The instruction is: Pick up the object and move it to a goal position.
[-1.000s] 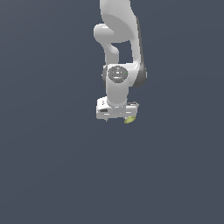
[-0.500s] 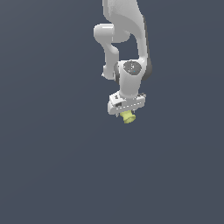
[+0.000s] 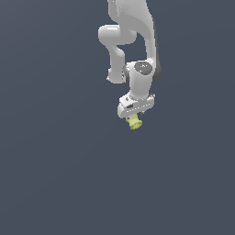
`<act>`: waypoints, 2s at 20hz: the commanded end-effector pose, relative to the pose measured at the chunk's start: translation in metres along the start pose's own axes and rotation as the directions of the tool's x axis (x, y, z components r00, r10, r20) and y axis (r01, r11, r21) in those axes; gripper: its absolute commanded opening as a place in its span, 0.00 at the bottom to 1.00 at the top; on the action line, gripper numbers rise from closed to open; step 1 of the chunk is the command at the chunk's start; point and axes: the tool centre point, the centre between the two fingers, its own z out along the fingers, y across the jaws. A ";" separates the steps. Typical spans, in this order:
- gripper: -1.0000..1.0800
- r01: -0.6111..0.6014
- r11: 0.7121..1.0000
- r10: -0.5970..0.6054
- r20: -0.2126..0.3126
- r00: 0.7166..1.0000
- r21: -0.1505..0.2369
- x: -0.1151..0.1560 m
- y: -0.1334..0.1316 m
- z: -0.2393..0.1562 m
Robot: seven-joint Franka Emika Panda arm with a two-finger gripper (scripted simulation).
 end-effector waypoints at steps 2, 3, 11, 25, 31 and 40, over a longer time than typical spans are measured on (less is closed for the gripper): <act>0.96 0.000 1.000 0.000 0.000 1.000 0.000 0.000 0.000 0.000; 0.96 0.000 1.000 0.000 0.000 1.000 0.000 0.000 0.000 0.001; 0.96 0.003 1.000 -0.003 -0.001 1.000 0.000 -0.001 -0.001 0.029; 0.00 0.005 1.000 -0.005 -0.001 1.000 0.000 -0.001 -0.001 0.050; 0.00 0.004 1.000 -0.004 -0.001 1.000 -0.001 -0.002 -0.001 0.049; 0.00 0.004 1.000 -0.004 -0.001 1.000 -0.001 0.001 -0.002 0.029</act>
